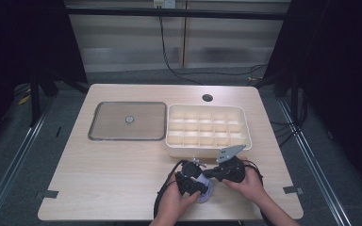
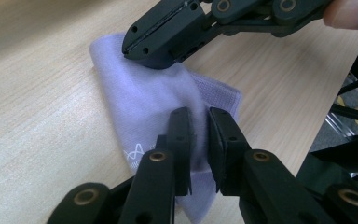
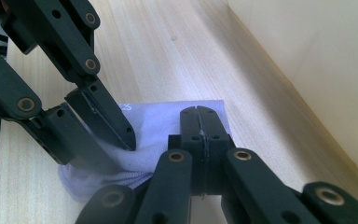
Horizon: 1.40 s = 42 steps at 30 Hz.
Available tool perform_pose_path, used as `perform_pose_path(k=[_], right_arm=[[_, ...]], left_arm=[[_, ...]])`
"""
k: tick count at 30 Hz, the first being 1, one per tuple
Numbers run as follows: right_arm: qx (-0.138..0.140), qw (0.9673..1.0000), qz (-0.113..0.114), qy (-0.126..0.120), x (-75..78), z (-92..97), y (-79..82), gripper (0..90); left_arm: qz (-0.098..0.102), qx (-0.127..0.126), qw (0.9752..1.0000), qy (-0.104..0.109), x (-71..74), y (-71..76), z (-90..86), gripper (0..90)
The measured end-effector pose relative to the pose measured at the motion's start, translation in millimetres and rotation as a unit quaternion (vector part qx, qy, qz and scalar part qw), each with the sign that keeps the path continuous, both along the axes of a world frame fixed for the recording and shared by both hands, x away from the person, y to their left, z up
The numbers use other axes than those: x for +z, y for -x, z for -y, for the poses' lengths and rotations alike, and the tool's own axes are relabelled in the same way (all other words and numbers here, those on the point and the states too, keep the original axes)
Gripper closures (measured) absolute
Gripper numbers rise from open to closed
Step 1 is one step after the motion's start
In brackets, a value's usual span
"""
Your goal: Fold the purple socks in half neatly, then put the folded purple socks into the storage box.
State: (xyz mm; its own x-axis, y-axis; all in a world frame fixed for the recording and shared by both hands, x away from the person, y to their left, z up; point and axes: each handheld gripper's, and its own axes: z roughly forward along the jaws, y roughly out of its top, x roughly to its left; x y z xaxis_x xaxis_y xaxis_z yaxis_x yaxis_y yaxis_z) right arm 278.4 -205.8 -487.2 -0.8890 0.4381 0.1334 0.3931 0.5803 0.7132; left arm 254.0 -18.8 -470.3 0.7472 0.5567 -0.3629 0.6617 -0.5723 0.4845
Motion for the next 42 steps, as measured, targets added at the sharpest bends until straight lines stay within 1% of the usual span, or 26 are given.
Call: perform_pose_path(k=[2,4,5,6,10,11,13,15,18,19,22,24,25,26,27,29,30,31,34,38,40,41,42], right_arm=[[0.001,1.0000,0.003,0.001,-0.2,0.4,0.1,90.0],[0.002,1.0000,-0.001,0.000,-0.4,0.8,0.4,90.0],[0.001,1.0000,0.000,-0.001,-0.7,1.1,0.3,90.0],[0.002,1.0000,0.000,-0.002,-0.8,1.3,0.4,90.0],[0.004,1.0000,0.005,0.000,-0.7,1.9,0.9,90.0],[0.005,1.0000,0.006,0.000,-0.7,2.1,1.0,90.0],[0.004,1.0000,0.004,0.000,-0.7,2.6,1.5,90.0],[0.004,1.0000,0.003,-0.001,-1.0,2.7,1.5,90.0],[0.004,1.0000,0.004,-0.001,-1.0,2.5,1.8,90.0],[0.004,1.0000,0.004,-0.001,-1.0,2.5,1.7,90.0],[0.003,1.0000,0.002,-0.001,-1.0,2.5,1.7,90.0],[0.004,1.0000,0.003,-0.001,-1.0,2.3,1.2,90.0],[0.004,1.0000,0.000,-0.001,-1.0,2.1,1.3,90.0],[0.003,1.0000,0.000,-0.002,-1.1,1.7,0.9,90.0],[0.004,1.0000,0.002,0.000,-1.2,1.6,0.3,90.0],[0.004,1.0000,0.000,0.001,-1.1,1.2,-0.1,90.0],[0.004,1.0000,-0.001,0.000,-1.2,1.1,0.0,90.0],[0.004,1.0000,-0.001,-0.001,-1.4,1.0,0.0,90.0],[0.004,1.0000,-0.003,-0.002,-1.6,1.2,-0.3,90.0],[0.006,1.0000,-0.001,0.000,-1.5,1.0,-0.3,90.0],[0.005,1.0000,-0.001,0.001,-1.3,0.6,0.0,90.0],[0.005,1.0000,-0.001,0.001,-1.4,0.7,-0.1,90.0],[0.006,1.0000,0.000,0.000,-1.5,0.9,-0.3,90.0]], left_arm=[[-0.003,0.001,1.0000,0.001,0.7,-0.1,-0.1,77.6],[-0.007,0.002,1.0000,0.001,2.4,0.3,-0.1,76.4],[-0.007,0.000,1.0000,0.003,3.4,0.3,-0.4,75.9],[-0.011,0.002,0.9999,0.009,4.5,0.7,-0.7,75.4],[-0.012,-0.002,0.9999,0.011,12.3,-0.3,-4.8,74.7],[-0.008,-0.004,0.9999,0.012,14.4,-0.9,-6.2,74.6],[-0.006,-0.001,0.9998,0.018,18.4,-1.9,-8.5,74.6],[-0.005,-0.002,0.9998,0.017,21.8,-4.1,-10.8,75.9],[0.002,0.006,0.9998,0.016,24.5,-8.7,-13.5,78.5],[0.001,0.009,0.9998,0.016,24.7,-10.4,-14.1,78.7],[0.004,0.019,0.9997,0.016,22.6,-13.2,-13.3,79.5],[0.001,0.016,0.9998,0.016,18.8,-13.9,-11.2,79.5],[-0.002,0.021,0.9996,0.016,16.2,-12.6,-8.7,79.5],[-0.004,0.012,0.9999,0.011,13.4,-12.5,-7.7,79.5],[-0.006,0.011,0.9999,0.008,9.9,-11.2,-5.6,79.4],[-0.006,0.008,0.9999,-0.004,3.2,-8.7,-2.3,79.5],[-0.008,0.005,0.9999,-0.004,0.6,-7.8,-1.7,79.6],[-0.008,0.002,1.0000,-0.004,0.0,-7.4,-1.8,79.8],[0.000,0.004,0.9999,-0.011,2.7,-5.0,-0.3,79.8],[0.003,0.007,1.0000,-0.001,6.8,-0.7,-1.0,79.1],[0.004,0.002,1.0000,0.003,7.9,1.3,-0.8,78.8],[0.004,0.000,1.0000,0.000,8.9,2.2,-1.0,78.8],[0.005,0.000,1.0000,0.004,9.2,3.0,-1.1,78.7]])
